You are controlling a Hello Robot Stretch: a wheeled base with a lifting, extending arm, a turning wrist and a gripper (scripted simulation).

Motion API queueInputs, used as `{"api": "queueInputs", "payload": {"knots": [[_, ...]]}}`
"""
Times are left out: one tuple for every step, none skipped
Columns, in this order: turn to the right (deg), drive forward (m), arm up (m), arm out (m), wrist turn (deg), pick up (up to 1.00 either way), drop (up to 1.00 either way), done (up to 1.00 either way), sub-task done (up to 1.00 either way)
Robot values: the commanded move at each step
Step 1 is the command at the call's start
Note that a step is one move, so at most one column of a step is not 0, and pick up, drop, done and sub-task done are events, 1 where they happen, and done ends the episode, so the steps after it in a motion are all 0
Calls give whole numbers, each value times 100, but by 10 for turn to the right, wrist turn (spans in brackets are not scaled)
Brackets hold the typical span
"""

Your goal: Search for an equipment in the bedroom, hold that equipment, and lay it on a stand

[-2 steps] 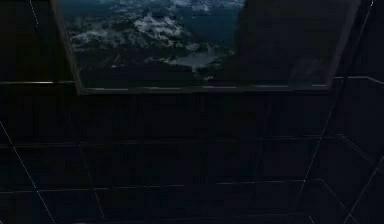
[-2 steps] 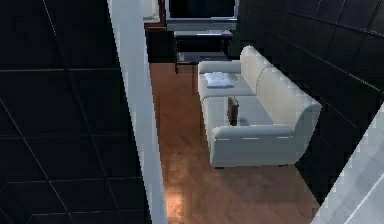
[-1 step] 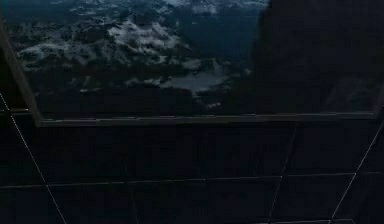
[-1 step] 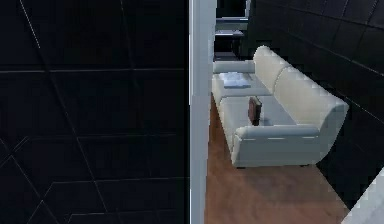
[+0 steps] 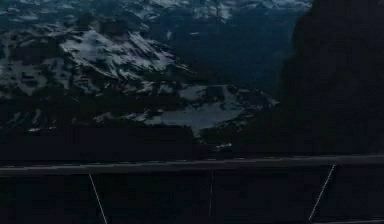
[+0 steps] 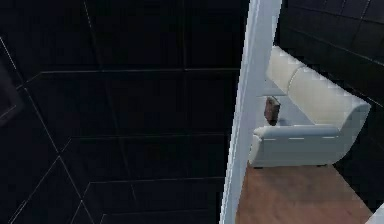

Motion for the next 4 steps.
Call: {"api": "queueInputs", "payload": {"knots": [[450, 0, 0, 0, 0, 0, 0, 0, 0], [450, 0, 0, 0, 0, 0, 0, 0, 0], [450, 0, 0, 0, 0, 0, 0, 0, 0], [390, 0, 0, 0, 0, 0, 0, 0, 0]]}}
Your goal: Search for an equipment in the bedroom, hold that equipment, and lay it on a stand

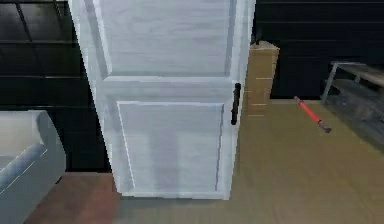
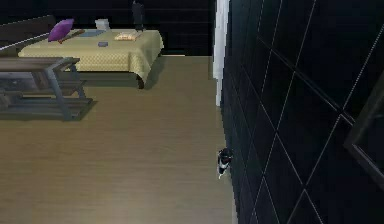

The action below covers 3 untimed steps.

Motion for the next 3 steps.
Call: {"api": "queueInputs", "payload": {"knots": [[0, 15, 0, 0, 0, 0, 0, 0, 0], [450, 0, 0, 0, 0, 0, 0, 0, 0], [30, 0, 0, 0, 0, 0, 0, 0, 0]]}}
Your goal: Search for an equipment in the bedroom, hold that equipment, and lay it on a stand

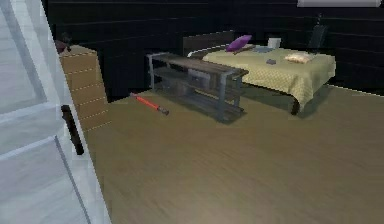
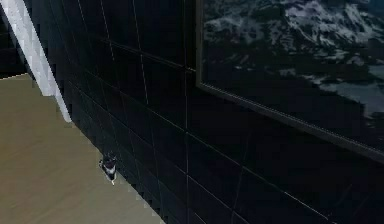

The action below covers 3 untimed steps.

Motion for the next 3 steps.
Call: {"api": "queueInputs", "payload": {"knots": [[0, 100, 0, 0, 0, 0, 0, 0, 0], [300, 0, 0, 0, 0, 0, 0, 0, 0], [0, 5, 0, 0, 0, 0, 0, 0, 0]]}}
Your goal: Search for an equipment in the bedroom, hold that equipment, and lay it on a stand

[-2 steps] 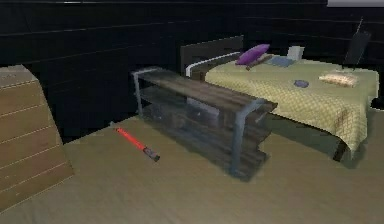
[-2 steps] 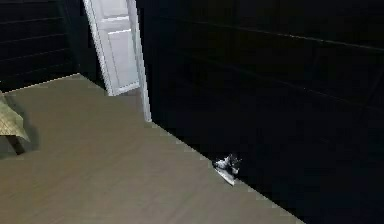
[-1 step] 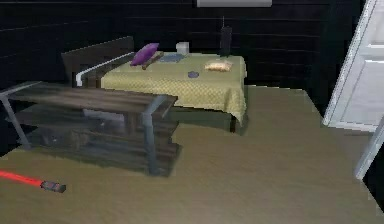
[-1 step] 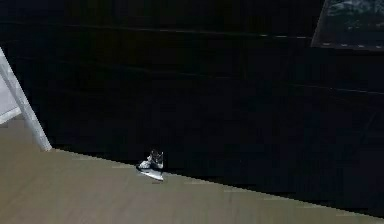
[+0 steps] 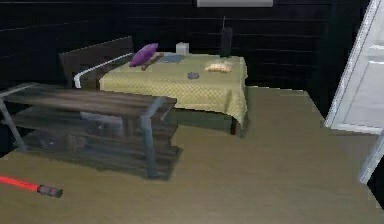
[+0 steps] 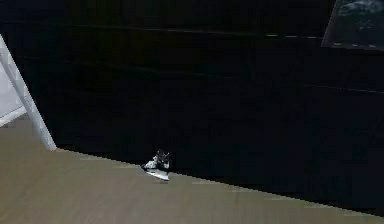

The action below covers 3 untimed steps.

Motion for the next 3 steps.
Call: {"api": "queueInputs", "payload": {"knots": [[-450, 0, 0, 0, 0, 0, 0, 0, 0], [-240, 0, 0, 0, 0, 0, 0, 0, 0], [-30, 0, 0, 0, 0, 0, 0, 0, 0]]}}
